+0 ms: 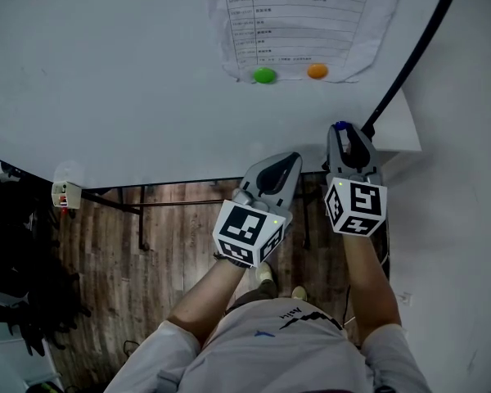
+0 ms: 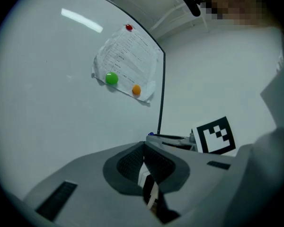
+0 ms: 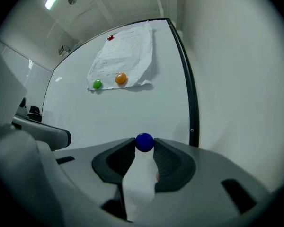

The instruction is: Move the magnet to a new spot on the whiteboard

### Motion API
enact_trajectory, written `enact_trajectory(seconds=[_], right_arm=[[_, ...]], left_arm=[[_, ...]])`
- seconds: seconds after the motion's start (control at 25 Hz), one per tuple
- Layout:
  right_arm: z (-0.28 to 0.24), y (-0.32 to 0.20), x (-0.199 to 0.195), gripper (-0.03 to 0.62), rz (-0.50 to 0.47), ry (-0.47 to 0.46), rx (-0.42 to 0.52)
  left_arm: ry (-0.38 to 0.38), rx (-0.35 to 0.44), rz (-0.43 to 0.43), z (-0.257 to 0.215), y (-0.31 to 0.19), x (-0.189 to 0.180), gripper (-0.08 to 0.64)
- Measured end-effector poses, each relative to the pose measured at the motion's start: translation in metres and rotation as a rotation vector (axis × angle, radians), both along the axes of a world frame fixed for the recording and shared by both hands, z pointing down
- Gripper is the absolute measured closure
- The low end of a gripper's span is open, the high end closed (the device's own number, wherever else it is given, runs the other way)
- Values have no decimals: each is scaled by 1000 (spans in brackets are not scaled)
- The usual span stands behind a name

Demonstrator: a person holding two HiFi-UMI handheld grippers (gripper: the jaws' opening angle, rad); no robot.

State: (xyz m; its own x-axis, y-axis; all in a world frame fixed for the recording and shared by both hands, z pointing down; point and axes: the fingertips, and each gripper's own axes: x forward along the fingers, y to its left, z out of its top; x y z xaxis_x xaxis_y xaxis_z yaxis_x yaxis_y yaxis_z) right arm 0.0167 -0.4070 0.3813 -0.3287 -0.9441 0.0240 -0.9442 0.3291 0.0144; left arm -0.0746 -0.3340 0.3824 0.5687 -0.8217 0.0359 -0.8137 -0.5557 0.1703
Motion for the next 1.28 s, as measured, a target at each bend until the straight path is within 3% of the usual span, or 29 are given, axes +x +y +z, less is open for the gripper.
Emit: enact_trajectory(seconds=[1.28], right_arm=[[-54,184,27,463,-278,-94,64]], left_arm=[[30,56,-124,-49,137,54,549]])
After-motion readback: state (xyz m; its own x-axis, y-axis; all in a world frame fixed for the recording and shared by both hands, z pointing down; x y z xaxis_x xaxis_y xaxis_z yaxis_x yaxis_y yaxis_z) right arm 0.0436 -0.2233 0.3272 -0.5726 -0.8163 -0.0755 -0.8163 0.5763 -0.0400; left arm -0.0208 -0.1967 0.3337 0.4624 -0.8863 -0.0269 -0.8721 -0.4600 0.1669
